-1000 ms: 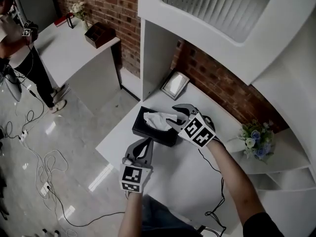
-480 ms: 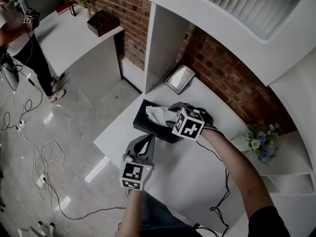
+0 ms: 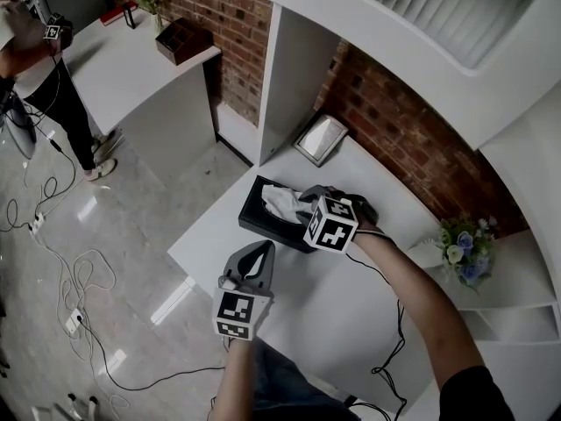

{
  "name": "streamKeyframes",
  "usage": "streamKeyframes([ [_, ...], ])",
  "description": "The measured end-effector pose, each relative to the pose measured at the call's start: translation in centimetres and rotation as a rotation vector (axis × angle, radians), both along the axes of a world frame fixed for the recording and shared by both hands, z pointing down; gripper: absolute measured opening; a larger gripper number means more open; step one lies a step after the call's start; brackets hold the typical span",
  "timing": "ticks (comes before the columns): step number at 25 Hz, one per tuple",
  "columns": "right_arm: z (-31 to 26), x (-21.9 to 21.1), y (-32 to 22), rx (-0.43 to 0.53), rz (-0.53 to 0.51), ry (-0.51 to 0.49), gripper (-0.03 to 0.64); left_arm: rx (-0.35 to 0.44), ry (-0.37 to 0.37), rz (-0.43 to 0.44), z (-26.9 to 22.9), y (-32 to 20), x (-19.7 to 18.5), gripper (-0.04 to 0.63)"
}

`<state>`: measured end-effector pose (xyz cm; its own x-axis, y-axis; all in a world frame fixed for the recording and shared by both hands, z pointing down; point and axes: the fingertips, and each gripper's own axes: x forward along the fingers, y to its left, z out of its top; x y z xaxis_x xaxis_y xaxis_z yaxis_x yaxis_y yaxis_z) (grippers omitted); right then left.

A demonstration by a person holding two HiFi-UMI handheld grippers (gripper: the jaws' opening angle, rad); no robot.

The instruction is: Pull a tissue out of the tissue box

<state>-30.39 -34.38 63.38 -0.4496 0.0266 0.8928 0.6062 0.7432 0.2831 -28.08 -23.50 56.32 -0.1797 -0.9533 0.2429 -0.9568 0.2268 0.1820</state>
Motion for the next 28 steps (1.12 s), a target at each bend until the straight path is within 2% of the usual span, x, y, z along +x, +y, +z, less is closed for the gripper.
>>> streamKeyframes([
  [6,0.0,0.3,0.6,0.031,-0.036,-0.011,0.054,0.000,0.003,0.004,0.1,0.4,0.0,0.009],
  [9,-0.3,0.3,0.9,0.044,-0.047,-0.030,0.002,0.001,0.003,0.005,0.0,0.6,0.1,0.009],
  [17,-0.9,0.5,0.9,0.058,-0.035,-0.040,0.000,0.002,0.008,0.010,0.0,0.8,0.2,0.009],
  [28,-4.0,0.1,0.1,0.082,0.034,-0.160,0.000,0.015,0.005,0.014,-0.6,0.6,0.4,0.009],
])
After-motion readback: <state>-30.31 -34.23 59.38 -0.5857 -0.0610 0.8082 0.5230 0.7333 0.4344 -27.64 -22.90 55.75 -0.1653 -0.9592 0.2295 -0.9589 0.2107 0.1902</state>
